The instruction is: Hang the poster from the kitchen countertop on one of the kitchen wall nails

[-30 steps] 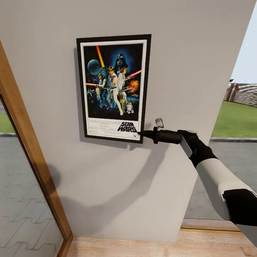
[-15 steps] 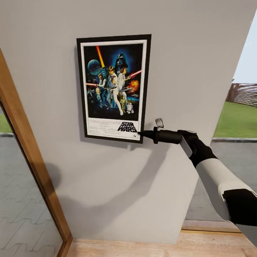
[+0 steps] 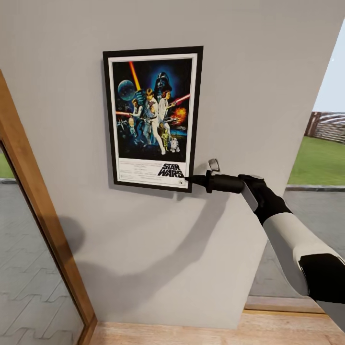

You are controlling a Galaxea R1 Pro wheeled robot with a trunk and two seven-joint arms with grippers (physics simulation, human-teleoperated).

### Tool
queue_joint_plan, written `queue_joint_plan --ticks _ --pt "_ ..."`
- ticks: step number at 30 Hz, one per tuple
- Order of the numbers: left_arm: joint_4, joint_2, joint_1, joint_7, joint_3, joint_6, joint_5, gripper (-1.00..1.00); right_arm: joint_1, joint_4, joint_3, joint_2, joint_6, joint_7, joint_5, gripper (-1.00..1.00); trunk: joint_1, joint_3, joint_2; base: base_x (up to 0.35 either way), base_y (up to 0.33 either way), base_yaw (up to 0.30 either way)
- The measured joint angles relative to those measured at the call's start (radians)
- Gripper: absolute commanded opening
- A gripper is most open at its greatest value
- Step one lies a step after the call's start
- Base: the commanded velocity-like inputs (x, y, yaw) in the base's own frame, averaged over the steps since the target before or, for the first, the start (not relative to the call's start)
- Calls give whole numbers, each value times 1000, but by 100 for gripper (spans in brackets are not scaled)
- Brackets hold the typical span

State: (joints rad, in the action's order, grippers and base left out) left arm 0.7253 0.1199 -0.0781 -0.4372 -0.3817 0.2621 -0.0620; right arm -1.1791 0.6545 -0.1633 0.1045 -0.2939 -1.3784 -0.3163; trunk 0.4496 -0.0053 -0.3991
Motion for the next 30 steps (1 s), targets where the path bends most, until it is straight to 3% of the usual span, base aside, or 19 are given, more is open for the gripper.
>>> queue_joint_plan --ticks 27,28,30 --pt "8 -4 0 1 3 0 2 100 1 -1 0 1 -2 10 -2 -100 0 0 0 0 0 0" --pt "8 -4 0 1 3 0 2 100 1 -1 0 1 -2 10 -2 100 0 0 0 0 0 0" --pt "11 -3 0 2 2 0 2 100 1 -3 6 2 -4 16 -2 100 0 0 0 0 0 0"
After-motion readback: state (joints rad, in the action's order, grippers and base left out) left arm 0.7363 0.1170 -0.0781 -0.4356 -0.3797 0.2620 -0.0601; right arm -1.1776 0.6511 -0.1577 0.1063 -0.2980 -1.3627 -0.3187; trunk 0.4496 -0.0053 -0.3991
